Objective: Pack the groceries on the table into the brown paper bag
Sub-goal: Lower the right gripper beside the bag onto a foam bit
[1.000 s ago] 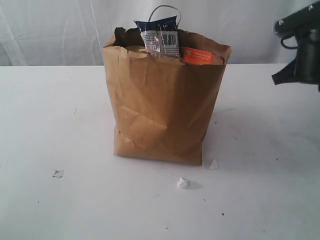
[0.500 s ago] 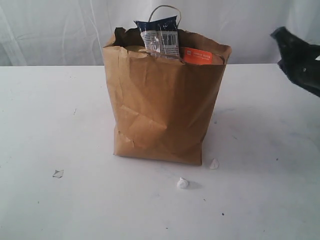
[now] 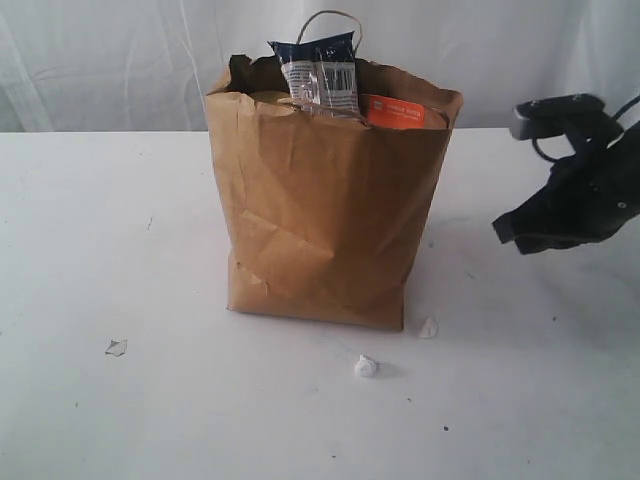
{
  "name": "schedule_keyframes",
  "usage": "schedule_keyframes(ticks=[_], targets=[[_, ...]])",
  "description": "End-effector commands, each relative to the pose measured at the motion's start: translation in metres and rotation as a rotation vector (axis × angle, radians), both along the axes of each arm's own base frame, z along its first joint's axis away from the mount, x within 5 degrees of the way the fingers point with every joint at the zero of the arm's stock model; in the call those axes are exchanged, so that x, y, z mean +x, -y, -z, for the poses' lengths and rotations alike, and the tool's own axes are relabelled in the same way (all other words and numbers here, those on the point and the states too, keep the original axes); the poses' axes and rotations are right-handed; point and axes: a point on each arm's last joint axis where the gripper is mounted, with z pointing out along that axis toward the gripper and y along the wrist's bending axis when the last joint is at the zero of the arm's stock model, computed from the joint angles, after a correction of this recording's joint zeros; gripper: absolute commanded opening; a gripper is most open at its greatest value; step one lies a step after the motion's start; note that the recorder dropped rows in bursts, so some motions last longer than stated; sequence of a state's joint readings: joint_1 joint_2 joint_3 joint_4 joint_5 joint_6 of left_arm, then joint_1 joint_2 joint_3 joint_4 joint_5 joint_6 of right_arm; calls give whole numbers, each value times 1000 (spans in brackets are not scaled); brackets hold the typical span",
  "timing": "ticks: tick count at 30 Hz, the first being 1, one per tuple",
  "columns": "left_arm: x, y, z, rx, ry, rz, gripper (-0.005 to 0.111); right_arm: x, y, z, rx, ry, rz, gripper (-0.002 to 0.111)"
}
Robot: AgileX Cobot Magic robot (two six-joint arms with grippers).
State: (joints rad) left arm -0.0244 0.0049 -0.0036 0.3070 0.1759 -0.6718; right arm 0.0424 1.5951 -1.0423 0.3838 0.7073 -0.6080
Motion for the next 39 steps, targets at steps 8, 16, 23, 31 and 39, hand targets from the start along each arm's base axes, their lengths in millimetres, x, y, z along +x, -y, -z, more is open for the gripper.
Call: schedule_keyframes(ticks=[8, 16, 23, 31, 39], targets=[[0, 0, 1, 2, 1, -4, 0, -4, -49, 17, 147, -24, -385, 33], [0, 0, 1, 2, 1, -4, 0, 1, -83, 48, 2, 8, -524, 53], [0, 0, 1, 2, 1, -4, 0, 6, -74, 72, -154, -46, -545, 52], [0, 0, 1, 2, 1, -4, 0, 11, -75, 83, -157, -48, -512, 48], [0, 0, 1, 2, 1, -4, 0, 9, -81, 90, -123, -76, -510, 38]])
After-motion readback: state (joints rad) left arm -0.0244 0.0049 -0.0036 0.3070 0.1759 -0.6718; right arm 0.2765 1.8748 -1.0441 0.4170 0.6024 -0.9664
